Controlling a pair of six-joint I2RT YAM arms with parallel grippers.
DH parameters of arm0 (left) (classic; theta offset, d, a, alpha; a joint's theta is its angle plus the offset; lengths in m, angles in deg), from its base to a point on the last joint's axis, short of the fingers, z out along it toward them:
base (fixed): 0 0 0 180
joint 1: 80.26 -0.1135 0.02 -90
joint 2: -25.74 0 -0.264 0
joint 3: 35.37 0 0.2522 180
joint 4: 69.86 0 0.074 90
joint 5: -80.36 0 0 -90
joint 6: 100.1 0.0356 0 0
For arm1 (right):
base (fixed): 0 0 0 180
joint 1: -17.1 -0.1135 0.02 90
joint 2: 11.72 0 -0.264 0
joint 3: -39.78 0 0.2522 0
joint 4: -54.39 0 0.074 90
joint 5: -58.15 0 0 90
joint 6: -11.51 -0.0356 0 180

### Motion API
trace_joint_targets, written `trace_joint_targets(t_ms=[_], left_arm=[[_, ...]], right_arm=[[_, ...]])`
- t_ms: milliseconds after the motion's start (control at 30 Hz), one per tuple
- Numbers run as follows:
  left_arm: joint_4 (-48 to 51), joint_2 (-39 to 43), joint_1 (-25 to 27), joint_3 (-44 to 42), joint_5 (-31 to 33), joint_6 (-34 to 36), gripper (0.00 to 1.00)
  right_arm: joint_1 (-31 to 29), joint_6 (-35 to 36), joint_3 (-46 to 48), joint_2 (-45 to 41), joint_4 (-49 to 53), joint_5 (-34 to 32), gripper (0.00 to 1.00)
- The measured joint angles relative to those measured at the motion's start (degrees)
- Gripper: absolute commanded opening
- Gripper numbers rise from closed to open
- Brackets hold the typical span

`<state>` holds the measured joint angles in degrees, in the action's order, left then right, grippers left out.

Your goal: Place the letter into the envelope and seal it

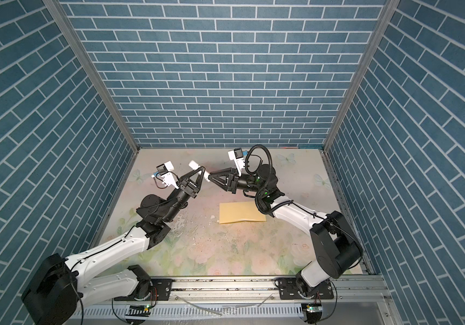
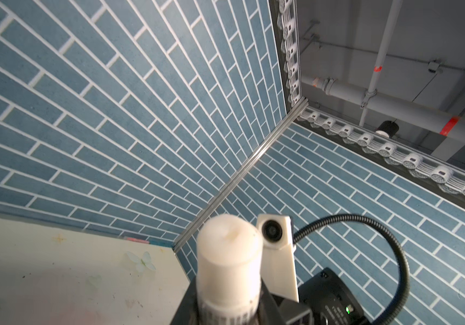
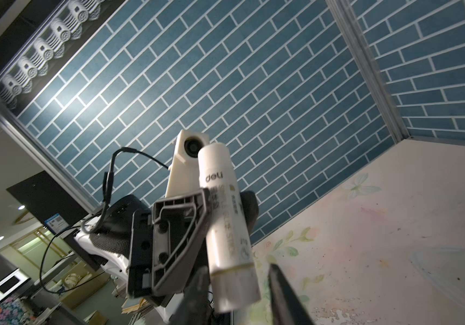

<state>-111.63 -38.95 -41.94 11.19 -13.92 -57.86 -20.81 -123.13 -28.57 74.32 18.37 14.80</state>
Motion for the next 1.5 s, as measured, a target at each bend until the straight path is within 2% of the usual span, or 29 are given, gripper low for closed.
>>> trace_joint_targets(t_ms=[100,233,300,433,633,800,1000,1233,1433,1500], left_arm=[[2.3,0.1,0.3,-0.1,-0.1,0.0,0.0],[4.0,0.1,0.3,-0.1,0.1,-0.2,0.0],[4.6,0.1,0.3,-0.1,0.1,-0.5,0.0],[5.0,0.1,0.3,-0.1,0.1,-1.1,0.0],[5.1,0.1,0.3,-0.1,0.1,-1.6,0.0],[5.1,0.1,0.3,-0.1,0.1,-1.8,0.0],[5.1,0.1,0.3,-0.1,0.2,-2.0,0.0],[5.1,0.1,0.3,-0.1,0.2,-2.0,0.0],[4.5,0.2,0.3,-0.1,0.6,-2.4,0.0],[4.4,0.2,0.3,-0.1,0.7,-2.5,0.0]], right_arm=[[-1.7,12.4,1.4,-6.8,7.7,-8.4,0.74],[-7.3,30.6,4.4,-15.5,13.2,-19.5,0.78],[-10.4,39.6,6.4,-17.9,13.5,-24.6,0.78],[-14.6,53.0,11.6,-18.2,10.8,-33.3,0.74],[-18.1,65.5,14.5,-14.6,6.6,-42.6,0.64],[-20.2,70.9,14.5,-11.7,0.8,-48.7,0.49],[-21.9,74.7,14.4,-8.1,-3.0,-53.3,0.4],[-22.2,76.1,14.3,-6.5,-5.3,-57.2,0.25],[-22.5,76.0,14.1,-6.3,-5.9,-58.8,0.01],[-22.5,75.3,13.9,-6.3,-5.9,-58.8,0.0]])
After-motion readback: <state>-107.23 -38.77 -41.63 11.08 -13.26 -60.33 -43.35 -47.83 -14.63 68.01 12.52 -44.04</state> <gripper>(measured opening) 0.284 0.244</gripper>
